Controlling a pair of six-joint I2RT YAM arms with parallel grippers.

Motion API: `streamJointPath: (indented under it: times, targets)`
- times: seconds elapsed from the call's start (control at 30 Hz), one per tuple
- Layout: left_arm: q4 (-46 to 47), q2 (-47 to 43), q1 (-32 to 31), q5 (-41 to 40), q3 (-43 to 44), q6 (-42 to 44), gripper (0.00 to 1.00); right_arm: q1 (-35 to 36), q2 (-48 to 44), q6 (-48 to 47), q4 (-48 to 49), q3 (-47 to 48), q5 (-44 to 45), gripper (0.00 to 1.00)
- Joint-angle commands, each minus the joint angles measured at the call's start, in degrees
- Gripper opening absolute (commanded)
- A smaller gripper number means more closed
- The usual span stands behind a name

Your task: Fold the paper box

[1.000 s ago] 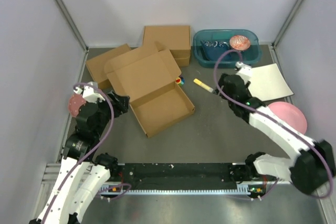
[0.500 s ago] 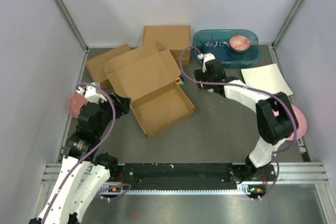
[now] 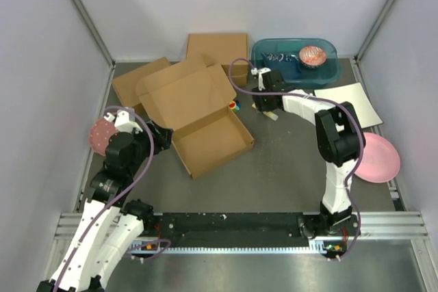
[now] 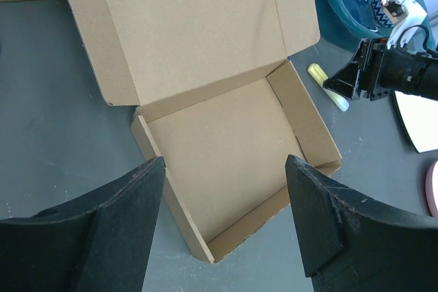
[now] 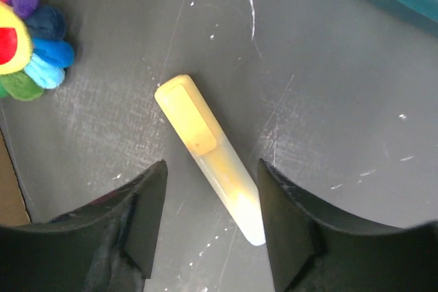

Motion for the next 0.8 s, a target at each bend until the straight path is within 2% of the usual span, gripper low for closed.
streamJointPath:
  times: [0.0, 0.03, 0.07, 0.3, 0.37, 0.4, 0.5, 0.63, 0.67, 0.77]
  targets:
    - [2.7, -0.5, 0.0, 0.5, -0.5, 0.3, 0.76, -0.2, 3.3, 2.2, -6.4, 4.5, -1.8, 0.49]
    - [2.6, -0.6, 0.0, 0.4, -0.5, 0.5, 0.76, -0.2, 3.5, 2.6, -7.4, 4.4, -1.9, 0.42]
    - [2.4, -0.8, 0.0, 0.3, -0.5, 0.6, 0.76, -0.2, 3.6, 3.2, -7.6, 4.2, -1.9, 0.41]
    - [2.2, -2.0, 0.0, 1.4, -1.2, 0.0, 0.76, -0.2, 3.6, 5.5, -9.8, 1.9, -2.2, 0.44]
    - [2.2, -2.2, 0.0, 1.6, -1.6, -0.4, 0.76, -0.2, 2.9, 6.1, -10.0, 1.1, -2.1, 0.34]
    - [2.2, -2.6, 0.0, 1.8, -2.0, -0.4, 0.76, -0.3, 2.4, 6.2, -9.8, -0.1, -2.0, 0.22]
    - [2.2, -2.9, 0.0, 1.8, -2.1, -0.6, 0.76, -0.2, -0.2, 7.6, -9.3, -2.6, -1.4, 0.10]
    - [2.2, -2.8, 0.0, 1.2, -2.0, -0.2, 0.76, 0.2, -10.5, 11.5, -6.4, -7.6, -0.5, 0.06]
    - [2.2, -2.8, -0.1, 1.2, -1.8, 0.1, 0.76, 1.5, -15.3, 12.5, -6.1, -8.2, 0.3, 0.05]
    - [1.9, -2.4, 0.0, 0.5, -1.1, 0.6, 0.76, 7.3, -22.2, 13.3, -6.2, -8.6, 3.0, 0.05]
